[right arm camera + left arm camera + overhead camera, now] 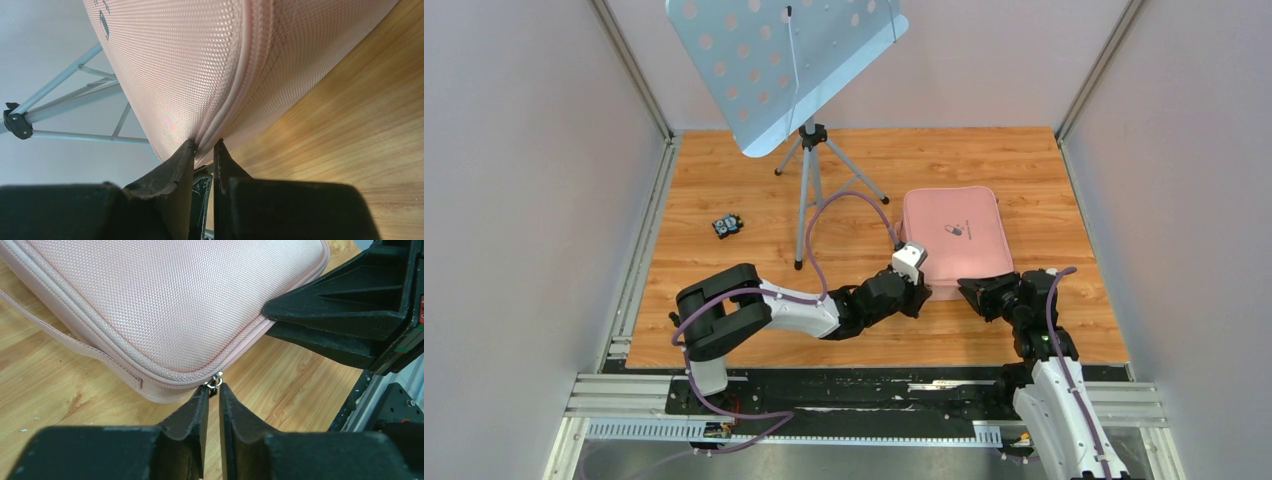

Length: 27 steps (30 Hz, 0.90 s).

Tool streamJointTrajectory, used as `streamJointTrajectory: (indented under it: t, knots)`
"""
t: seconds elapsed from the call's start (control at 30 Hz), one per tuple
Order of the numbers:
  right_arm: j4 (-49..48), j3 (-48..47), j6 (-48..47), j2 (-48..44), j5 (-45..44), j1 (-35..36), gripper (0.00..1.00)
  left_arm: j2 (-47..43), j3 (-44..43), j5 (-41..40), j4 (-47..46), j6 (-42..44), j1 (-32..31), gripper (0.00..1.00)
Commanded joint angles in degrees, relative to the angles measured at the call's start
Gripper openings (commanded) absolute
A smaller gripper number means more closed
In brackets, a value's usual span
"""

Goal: Organize the medicine kit
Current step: Zip the medicine box at the center of the board.

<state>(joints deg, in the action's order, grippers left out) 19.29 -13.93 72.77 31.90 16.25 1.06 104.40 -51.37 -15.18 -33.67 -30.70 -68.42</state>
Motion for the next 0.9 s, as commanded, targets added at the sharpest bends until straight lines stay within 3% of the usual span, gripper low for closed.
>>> streamJointTrajectory:
  t: [0.0, 0.13, 0.33, 0.5, 0.87]
  knots:
    - [-1.6, -1.3, -0.9, 0.5, 1.0, 0.3, 0.16, -0.4, -2.0, -1.9, -3.3, 0.1, 0.3, 0.15]
    - [-1.6, -1.3, -1.0, 0.4, 1.0, 0.3, 0.16, -0.8, -2.0, -3.6, -1.9, -0.4, 0.3, 0.01]
    - [-1.5, -1.0, -1.4, -0.1, 0.8, 0.3, 0.14, -1.6, -2.6, -5.7, 2.0, -0.7, 0.4, 0.0]
    - [-0.1, -0.8, -2.4, -1.2, -0.7, 0.3, 0.0, -3.1, -2.4, -8.4, 6.4, -1.3, 0.5, 0.0]
    - [6.6, -2.3, -6.3, -5.3, -6.1, 0.3, 0.0, -6.8, -1.3, -15.5, 12.2, 1.1, 0.5, 0.0]
